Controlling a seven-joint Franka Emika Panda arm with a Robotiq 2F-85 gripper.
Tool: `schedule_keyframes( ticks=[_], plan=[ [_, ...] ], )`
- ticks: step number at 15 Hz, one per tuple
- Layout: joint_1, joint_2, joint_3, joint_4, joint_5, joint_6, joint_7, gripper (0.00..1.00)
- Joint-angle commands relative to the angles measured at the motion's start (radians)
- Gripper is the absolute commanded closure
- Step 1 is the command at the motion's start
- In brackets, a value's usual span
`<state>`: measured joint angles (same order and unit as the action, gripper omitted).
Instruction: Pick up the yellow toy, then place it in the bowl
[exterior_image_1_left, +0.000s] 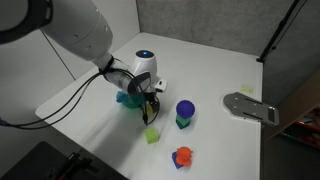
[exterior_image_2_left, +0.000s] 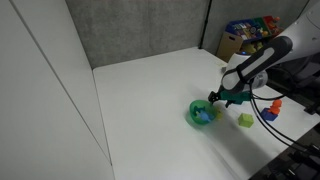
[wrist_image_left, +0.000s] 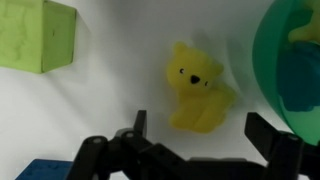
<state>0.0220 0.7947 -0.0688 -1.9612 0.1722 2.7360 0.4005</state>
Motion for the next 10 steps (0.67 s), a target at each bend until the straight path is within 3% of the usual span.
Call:
schedule_keyframes(
  ticks=[1,10],
  plan=[
    [-0.014,-0.011,0.034,-0.030,0.033,0.021,-0.043,0.00],
    [0.000,0.001,0.029,-0.047,0.028,0.066,-0.037,0.00]
  ],
)
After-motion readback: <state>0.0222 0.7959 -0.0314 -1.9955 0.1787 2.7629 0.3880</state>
